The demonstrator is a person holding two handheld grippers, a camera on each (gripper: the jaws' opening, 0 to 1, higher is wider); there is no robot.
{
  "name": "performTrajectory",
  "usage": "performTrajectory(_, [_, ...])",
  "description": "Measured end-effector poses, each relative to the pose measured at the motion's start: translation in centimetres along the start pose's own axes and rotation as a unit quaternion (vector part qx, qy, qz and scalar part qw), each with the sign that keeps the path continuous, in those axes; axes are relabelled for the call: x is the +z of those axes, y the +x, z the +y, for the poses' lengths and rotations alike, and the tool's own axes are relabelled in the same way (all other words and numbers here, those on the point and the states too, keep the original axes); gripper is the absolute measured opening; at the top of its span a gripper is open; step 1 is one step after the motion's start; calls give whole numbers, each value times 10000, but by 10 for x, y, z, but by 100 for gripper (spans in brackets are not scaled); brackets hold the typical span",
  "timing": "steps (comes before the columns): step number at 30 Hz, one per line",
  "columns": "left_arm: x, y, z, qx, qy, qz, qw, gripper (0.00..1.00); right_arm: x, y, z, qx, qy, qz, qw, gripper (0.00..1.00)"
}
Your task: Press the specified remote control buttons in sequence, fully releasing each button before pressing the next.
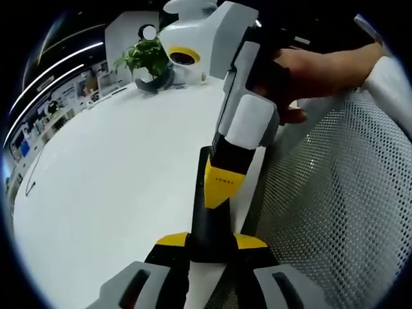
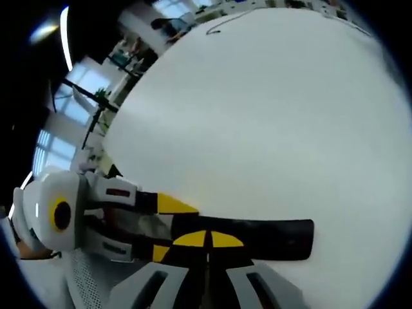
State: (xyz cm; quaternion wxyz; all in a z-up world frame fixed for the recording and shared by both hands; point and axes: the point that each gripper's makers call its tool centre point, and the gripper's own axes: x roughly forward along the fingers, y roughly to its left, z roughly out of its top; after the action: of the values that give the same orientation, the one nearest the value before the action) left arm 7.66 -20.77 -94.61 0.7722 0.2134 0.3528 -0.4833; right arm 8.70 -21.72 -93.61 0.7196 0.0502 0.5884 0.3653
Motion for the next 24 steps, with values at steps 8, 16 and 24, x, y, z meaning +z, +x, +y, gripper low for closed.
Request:
performTrajectory(8, [0, -1, -1, 16, 16, -7, 10000, 24, -1, -1, 0, -229, 5, -154, 9996, 0])
performTrajectory(16, [0, -1, -1, 40, 9, -28, 10000, 24, 9, -17, 2, -622, -265, -604, 9959, 0])
performTrajectory(24, [-1, -2, -1, 51, -20, -19, 10000, 24, 42, -79, 8, -961, -184, -2104, 9727, 0])
